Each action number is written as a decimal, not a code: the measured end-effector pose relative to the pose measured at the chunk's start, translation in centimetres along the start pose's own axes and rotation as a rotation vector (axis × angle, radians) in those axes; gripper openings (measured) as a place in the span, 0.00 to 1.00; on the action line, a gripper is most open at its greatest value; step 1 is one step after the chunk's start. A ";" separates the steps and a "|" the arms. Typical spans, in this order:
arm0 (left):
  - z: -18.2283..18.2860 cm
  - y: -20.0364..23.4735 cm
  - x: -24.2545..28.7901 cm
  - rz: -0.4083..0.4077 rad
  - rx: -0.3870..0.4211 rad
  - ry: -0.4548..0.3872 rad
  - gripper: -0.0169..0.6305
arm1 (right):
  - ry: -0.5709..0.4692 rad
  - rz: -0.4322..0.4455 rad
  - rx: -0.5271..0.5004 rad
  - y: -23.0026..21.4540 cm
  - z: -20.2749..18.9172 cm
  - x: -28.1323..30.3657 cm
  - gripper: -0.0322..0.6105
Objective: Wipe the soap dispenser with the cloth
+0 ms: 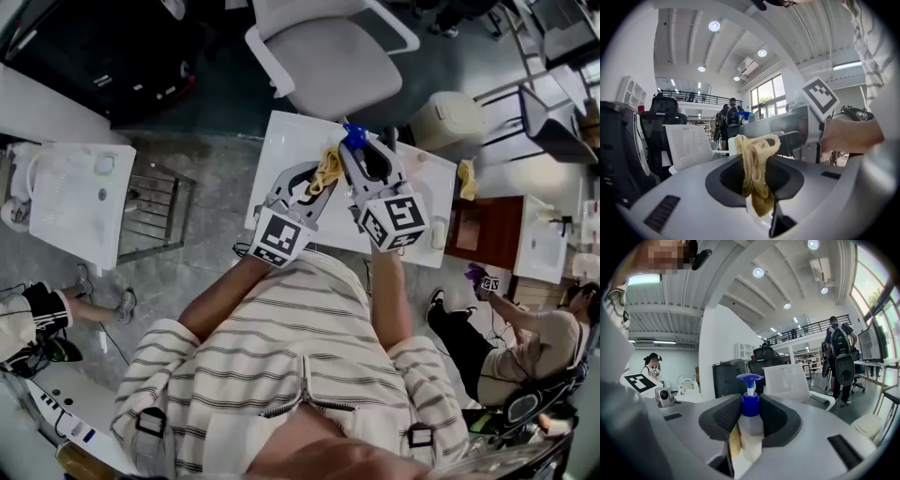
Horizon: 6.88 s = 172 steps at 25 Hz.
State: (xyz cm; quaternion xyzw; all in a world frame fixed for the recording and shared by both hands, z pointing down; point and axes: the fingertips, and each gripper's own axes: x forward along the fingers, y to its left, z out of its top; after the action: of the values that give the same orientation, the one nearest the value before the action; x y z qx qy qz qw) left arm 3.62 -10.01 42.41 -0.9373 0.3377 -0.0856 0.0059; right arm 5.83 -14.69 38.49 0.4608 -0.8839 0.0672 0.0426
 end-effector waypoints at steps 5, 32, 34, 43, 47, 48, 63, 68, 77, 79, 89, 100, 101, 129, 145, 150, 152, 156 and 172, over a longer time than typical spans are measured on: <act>-0.2 -1.4 0.3 -0.053 0.002 -0.002 0.17 | -0.003 -0.001 0.000 0.1 -0.1 -0.2 0.24; -2.2 -3.3 0.7 -0.104 -0.012 0.041 0.17 | -0.048 0.015 0.034 0.2 1.4 -1.9 0.24; -2.4 -3.0 0.5 -0.100 -0.012 0.043 0.17 | -0.055 0.015 0.030 0.3 1.6 -1.9 0.24; -2.0 -1.8 0.3 -0.077 -0.026 0.027 0.18 | -0.054 0.001 0.029 -0.1 1.9 -2.1 0.24; -1.8 -0.4 0.1 -0.044 -0.045 0.016 0.18 | -0.053 -0.003 0.015 -0.1 1.9 -2.1 0.24; -1.8 -0.2 0.0 -0.038 -0.047 0.015 0.18 | -0.051 -0.004 0.012 -0.1 1.9 -2.1 0.24; -1.4 2.8 -0.6 0.019 -0.053 0.000 0.18 | -0.041 -0.005 -0.001 0.6 2.1 -1.9 0.24; -1.3 3.3 -0.7 0.028 -0.053 0.000 0.18 | -0.037 -0.004 -0.001 0.8 2.3 -2.3 0.24; -1.8 4.3 -0.8 0.059 -0.069 0.013 0.18 | -0.047 0.019 0.009 1.6 2.9 -2.6 0.24; -2.1 4.1 -0.9 0.060 -0.073 0.016 0.18 | -0.054 0.019 0.002 1.7 2.9 -2.7 0.24; -3.2 2.9 -1.0 0.042 -0.084 0.044 0.18 | -0.066 0.010 0.005 1.4 3.2 -3.0 0.24; -3.0 -0.1 -1.4 -0.030 -0.050 0.042 0.18 | -0.064 -0.002 0.008 1.3 2.9 -3.0 0.24; -2.9 -0.3 -1.3 -0.037 -0.047 0.041 0.18 | -0.066 -0.002 0.007 1.4 3.0 -3.0 0.24; 0.3 0.1 -2.9 -0.281 0.004 -0.046 0.18 | 0.002 0.210 -0.119 3.3 1.6 -5.1 0.24; -0.4 0.2 -3.1 -0.419 0.042 -0.013 0.17 | 0.037 0.493 -0.101 6.9 -0.6 -6.9 0.24; -0.4 -0.7 -3.2 -0.521 0.035 -0.011 0.17 | 0.032 0.564 -0.072 7.1 -1.0 -7.4 0.24; -0.2 -1.5 -3.8 -0.580 0.037 -0.019 0.17 | 0.014 0.625 -0.054 7.6 -1.0 -8.3 0.24; -0.3 -2.9 -4.4 -0.675 0.069 -0.004 0.17 | 0.003 0.719 -0.032 8.5 -1.2 -9.5 0.24; -1.7 -4.9 -5.1 -0.971 0.088 0.026 0.16 | -0.015 0.901 -0.002 11.2 0.2 -10.1 0.24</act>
State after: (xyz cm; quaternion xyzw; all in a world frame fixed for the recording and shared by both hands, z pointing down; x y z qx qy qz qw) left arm 2.58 -2.94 43.60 -0.9843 -0.1425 -0.1042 0.0008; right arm 2.39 -0.16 36.00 0.0304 -0.9967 0.0750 0.0031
